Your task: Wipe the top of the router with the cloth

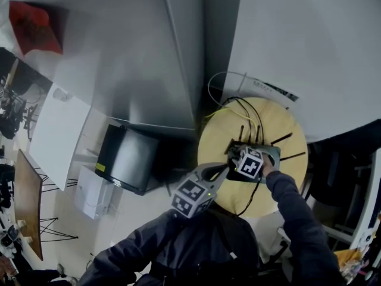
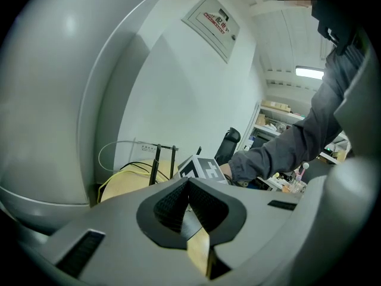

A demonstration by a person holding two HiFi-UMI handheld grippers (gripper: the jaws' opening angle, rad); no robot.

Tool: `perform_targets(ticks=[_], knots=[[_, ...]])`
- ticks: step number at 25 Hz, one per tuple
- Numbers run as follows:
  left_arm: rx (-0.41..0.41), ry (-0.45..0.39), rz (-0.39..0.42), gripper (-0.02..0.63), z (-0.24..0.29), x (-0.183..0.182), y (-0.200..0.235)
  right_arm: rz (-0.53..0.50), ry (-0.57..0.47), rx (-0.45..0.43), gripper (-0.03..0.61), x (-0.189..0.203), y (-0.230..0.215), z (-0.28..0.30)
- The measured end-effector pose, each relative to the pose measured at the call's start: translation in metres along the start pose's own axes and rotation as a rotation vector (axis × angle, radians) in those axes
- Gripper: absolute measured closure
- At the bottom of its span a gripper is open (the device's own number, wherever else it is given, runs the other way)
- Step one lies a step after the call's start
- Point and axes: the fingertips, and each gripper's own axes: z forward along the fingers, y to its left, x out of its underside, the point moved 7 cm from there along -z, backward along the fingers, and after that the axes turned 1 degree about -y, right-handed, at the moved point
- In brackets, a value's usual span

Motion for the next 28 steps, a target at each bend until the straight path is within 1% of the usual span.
perform_targets(ticks=[6,11,14,18,22,25,28], knots=[[0.020,0.000,0.009,0.612,0.004,0.000,-0.003,-0.022,-0.016,-0.065,0.506,0.005,0.047,-0.001],[0.028,0.001,0.007,0.612,0.004,0.002,-0.005,-0.018,-0.042,-0.122,0.506,0.009,0.080,-0.002],[0.029,0.000,0.008,0.612,0.004,0.003,-0.005,-0.008,-0.058,-0.117,0.506,0.011,0.086,-0.003],[0.024,-0.002,0.009,0.612,0.000,0.004,-0.006,0.056,-0.101,-0.083,0.506,0.017,0.065,-0.011],[0.006,-0.003,0.006,0.612,-0.005,0.005,-0.003,0.089,-0.076,0.015,0.506,0.031,0.017,-0.022],[-0.012,-0.006,0.001,0.612,-0.011,0.006,-0.001,0.075,-0.040,0.085,0.506,0.037,-0.012,-0.023],[-0.029,-0.010,-0.004,0.612,-0.015,0.006,0.001,0.030,-0.005,0.126,0.506,0.038,-0.028,-0.020]])
